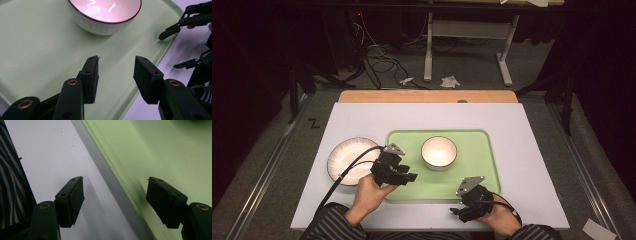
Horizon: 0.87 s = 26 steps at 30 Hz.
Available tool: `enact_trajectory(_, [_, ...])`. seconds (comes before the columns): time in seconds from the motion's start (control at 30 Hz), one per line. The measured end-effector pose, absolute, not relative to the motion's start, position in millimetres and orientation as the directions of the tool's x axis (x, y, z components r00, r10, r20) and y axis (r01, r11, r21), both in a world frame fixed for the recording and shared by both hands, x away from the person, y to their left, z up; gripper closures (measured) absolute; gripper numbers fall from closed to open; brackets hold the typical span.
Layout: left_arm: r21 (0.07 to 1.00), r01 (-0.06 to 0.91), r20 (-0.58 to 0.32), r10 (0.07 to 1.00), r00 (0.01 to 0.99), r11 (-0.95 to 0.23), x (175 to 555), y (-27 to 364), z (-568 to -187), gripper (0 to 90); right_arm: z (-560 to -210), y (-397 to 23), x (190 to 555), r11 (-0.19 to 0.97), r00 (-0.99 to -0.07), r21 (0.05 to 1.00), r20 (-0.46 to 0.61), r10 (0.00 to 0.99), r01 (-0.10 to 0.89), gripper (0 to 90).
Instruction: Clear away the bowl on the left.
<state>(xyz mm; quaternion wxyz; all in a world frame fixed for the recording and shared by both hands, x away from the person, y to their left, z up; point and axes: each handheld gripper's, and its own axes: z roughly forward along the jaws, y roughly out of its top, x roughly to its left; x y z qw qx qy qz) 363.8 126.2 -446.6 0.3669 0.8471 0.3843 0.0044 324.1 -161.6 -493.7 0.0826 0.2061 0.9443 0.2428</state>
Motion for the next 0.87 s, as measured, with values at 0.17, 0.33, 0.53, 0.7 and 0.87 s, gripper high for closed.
enact_trajectory(0.17, [0.598,0.651,-0.267,0.65,0.712,-0.467,360,121,-457,55.0,-493,-162,324,0.796,-0.9,0.492,-0.055,0.432,0.352,31.9])
enact_trajectory(0.33, [0.578,0.659,-0.269,0.65,0.711,-0.481,360,119,-464,54.7,-493,-162,324,0.8,-0.902,0.488,-0.055,0.428,0.35,31.9])
enact_trajectory(0.53, [0.545,0.668,-0.265,0.651,0.711,-0.507,360,116,-473,54.6,-493,-162,324,0.8,-0.902,0.488,-0.056,0.428,0.349,31.9])
enact_trajectory(0.7, [0.533,0.67,-0.268,0.648,0.713,-0.517,360,115,-475,54.3,-493,-162,324,0.802,-0.903,0.486,-0.056,0.425,0.347,31.9])
enact_trajectory(0.87, [0.528,0.675,-0.274,0.649,0.71,-0.516,361,116,-476,53.7,-494,-161,324,0.801,-0.903,0.488,-0.056,0.425,0.347,31.9])
